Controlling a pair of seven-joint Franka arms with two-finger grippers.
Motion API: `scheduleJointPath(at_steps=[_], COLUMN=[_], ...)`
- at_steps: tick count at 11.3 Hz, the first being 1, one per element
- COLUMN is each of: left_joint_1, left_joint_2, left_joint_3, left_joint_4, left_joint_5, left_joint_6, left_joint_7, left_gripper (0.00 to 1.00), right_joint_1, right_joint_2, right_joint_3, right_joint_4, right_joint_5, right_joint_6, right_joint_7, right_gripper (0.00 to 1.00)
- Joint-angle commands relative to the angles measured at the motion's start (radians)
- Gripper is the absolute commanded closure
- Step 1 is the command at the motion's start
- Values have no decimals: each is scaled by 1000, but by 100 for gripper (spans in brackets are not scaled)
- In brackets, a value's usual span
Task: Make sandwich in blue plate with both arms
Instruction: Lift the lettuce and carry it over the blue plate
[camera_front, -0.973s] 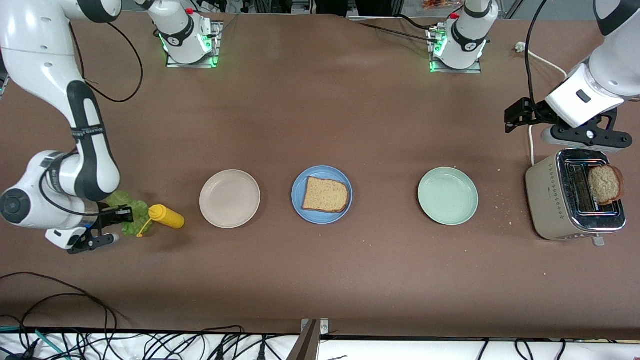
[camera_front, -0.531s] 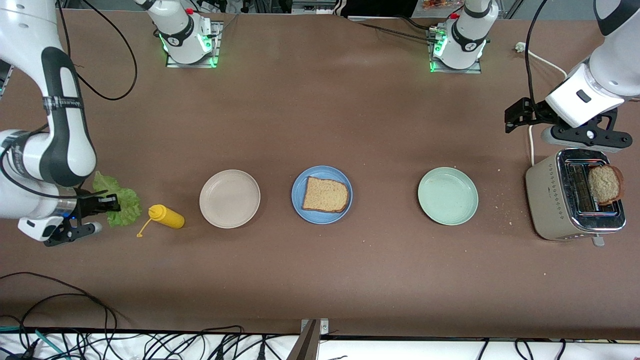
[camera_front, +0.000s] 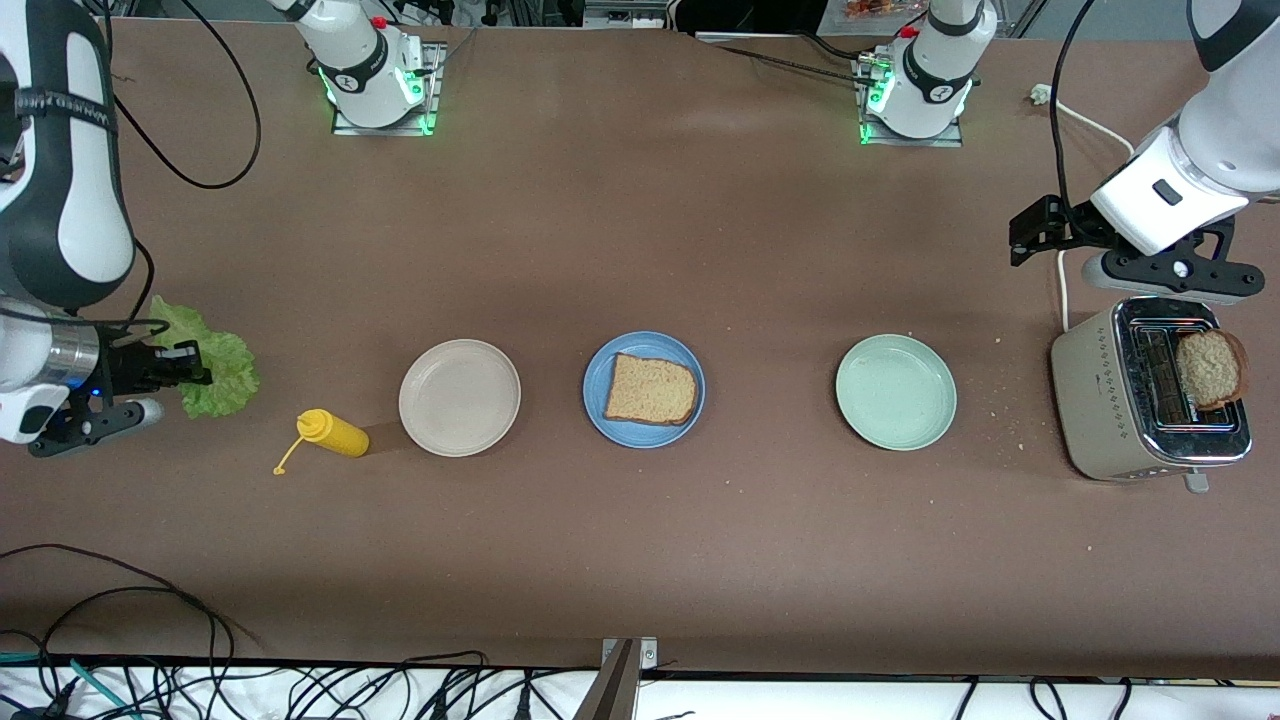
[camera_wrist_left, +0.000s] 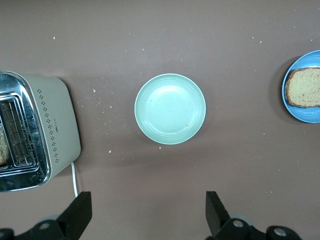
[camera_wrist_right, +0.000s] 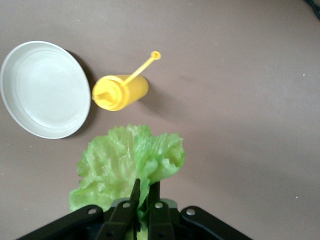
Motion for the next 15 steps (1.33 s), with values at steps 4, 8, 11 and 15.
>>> scheduleJointPath(at_steps=[4,8,11,15], left_joint_1=[3,3,3,3], left_joint_2=[-18,-18,-18,-18], left_joint_3=[3,3,3,3], left_joint_4=[-13,-11,-11,-11], left_joint_5=[-24,-24,-24,-24], left_joint_6=[-6,-4,-6,-6], left_joint_7=[5,5,5,5], left_gripper=[0,0,0,0], right_joint_1=[189,449,579,714], right_joint_2=[10,163,292,375], right_joint_3=[-20,-202,-283,-287], right_joint_4=[36,206,330,372], right_joint_5=[17,176,274,290], right_joint_6=[-3,-3,14,120], right_joint_7=[306,527,739,1012], right_gripper=[100,100,100,100])
